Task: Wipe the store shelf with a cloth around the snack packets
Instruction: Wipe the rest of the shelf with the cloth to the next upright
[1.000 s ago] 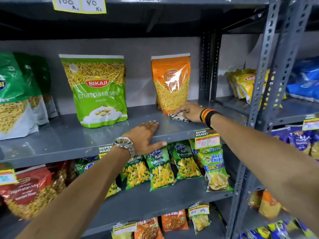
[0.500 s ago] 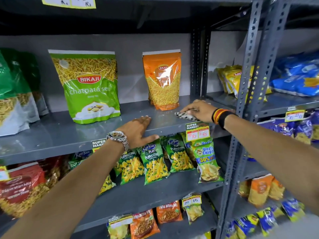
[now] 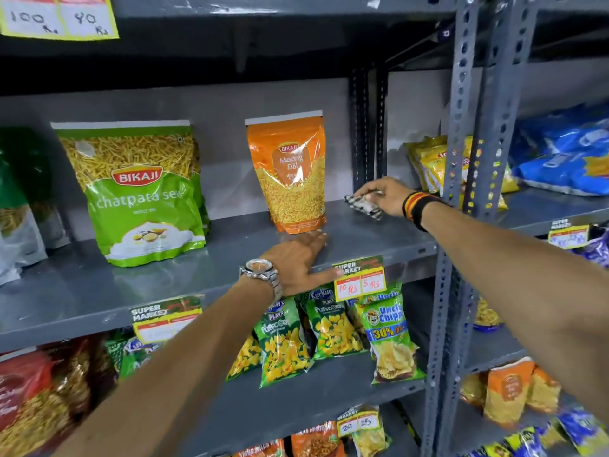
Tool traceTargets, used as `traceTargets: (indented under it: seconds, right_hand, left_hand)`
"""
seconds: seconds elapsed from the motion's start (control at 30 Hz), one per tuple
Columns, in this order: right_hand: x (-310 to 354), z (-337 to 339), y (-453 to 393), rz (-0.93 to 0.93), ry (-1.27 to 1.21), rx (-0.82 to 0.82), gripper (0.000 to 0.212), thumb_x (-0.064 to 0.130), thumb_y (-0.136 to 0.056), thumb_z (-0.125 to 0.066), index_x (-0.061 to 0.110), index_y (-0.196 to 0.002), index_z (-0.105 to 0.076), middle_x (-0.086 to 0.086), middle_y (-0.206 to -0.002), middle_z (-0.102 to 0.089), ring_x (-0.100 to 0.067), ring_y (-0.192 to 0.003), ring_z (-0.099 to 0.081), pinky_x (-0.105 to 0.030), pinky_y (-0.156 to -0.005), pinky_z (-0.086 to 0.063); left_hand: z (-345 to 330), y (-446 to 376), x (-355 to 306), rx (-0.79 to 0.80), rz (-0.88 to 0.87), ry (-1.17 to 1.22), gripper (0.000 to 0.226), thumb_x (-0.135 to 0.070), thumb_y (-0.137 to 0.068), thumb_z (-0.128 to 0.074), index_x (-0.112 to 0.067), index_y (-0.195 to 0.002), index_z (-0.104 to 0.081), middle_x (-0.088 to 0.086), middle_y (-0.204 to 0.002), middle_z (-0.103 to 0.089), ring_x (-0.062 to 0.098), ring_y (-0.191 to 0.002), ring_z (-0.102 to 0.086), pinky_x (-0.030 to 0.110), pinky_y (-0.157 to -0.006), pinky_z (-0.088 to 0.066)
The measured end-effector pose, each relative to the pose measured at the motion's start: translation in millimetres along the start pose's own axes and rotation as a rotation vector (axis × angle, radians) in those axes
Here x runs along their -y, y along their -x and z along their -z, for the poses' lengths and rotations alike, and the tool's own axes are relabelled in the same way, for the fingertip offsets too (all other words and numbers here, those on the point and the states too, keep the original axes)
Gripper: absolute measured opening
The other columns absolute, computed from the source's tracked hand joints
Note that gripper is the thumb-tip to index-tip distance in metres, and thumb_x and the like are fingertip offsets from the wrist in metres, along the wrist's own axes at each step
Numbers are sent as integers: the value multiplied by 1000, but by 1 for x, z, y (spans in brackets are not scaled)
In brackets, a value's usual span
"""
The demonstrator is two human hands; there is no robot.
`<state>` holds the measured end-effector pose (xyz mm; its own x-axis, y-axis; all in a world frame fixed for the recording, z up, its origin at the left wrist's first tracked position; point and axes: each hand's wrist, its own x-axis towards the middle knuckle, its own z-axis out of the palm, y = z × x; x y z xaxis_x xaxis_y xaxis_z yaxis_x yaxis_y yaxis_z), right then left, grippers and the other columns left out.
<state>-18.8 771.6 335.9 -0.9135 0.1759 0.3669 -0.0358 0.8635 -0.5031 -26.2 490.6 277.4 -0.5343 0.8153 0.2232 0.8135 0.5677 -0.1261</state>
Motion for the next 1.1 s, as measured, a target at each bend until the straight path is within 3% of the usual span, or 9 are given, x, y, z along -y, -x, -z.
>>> traceTargets:
  seconds: [0.13,0.23,0.4,0.5,0.6,0.73,0.83,1.1]
  right_hand:
    - [-20,-19,-41,-8,-50,-29,27,9,-97,-52,21,-106,-75,-6,-123,-69,-22,-119,-59,-22,-98,-40]
    - [-36,-29,-72,0,-24,9,27,10,-96,-53,21,-107,-74,-5,-122,-69,-22,-118,-59,-28,-104,-43]
    - [-61,-39,-126,-23,-4,43,31,12,-94,-52,31,-102,-75,2,-109,-72,-16,-96,-63,-21,-81,-45]
    - [-72,-45,-162,-17,55,88,33,12,-91,-53,35,-95,-76,4,-101,-70,-17,-94,-63,-25,-84,-48]
    - [-86,-60,-192,-17,109,160,35,9,-90,-50,32,-94,-76,0,-114,-70,-21,-104,-63,-32,-96,-50]
    - [-89,-69,-191,-40,194,270,32,34,-96,-52,31,-125,-66,0,-139,-58,-28,-125,-54,-37,-110,-42]
    - [-84,-60,-186,-59,207,360,39,44,-97,-48,33,-134,-57,-1,-146,-51,-27,-132,-48,-39,-113,-37]
    - [-66,-48,-138,-78,206,332,34,27,-101,-47,27,-132,-60,-4,-147,-50,-27,-132,-47,-29,-105,-36]
  left_hand:
    - [-12,-15,2,30,18,33,100,-82,-91,-35,-13,-161,-20,9,-169,-21,26,-153,-28,47,-124,-27]
    - [-14,-16,4,53,28,48,103,-85,-90,-29,-14,-163,-14,6,-171,-12,22,-156,-18,46,-126,-20]
    - [-11,-12,-1,53,40,38,102,-84,-90,-26,-15,-163,-9,4,-172,-7,21,-157,-10,42,-127,-17]
    - [-12,-12,-1,31,40,41,107,-88,-84,-17,-17,-164,-8,2,-172,-7,18,-157,-8,33,-126,-9]
    - [-14,-13,-1,-2,30,22,106,-86,-85,-18,-16,-164,-8,2,-171,-9,15,-157,-10,20,-118,5]
    - [-14,-13,0,9,34,32,105,-86,-85,-18,-18,-164,-4,0,-172,-4,11,-157,-6,13,-112,14]
    - [-13,-12,-1,15,31,40,105,-87,-85,-18,-19,-164,-3,-2,-172,-4,10,-157,-5,12,-112,13]
    - [-9,-8,-7,47,22,12,99,-79,-92,-29,-14,-163,-6,5,-172,-7,18,-157,-11,24,-120,1]
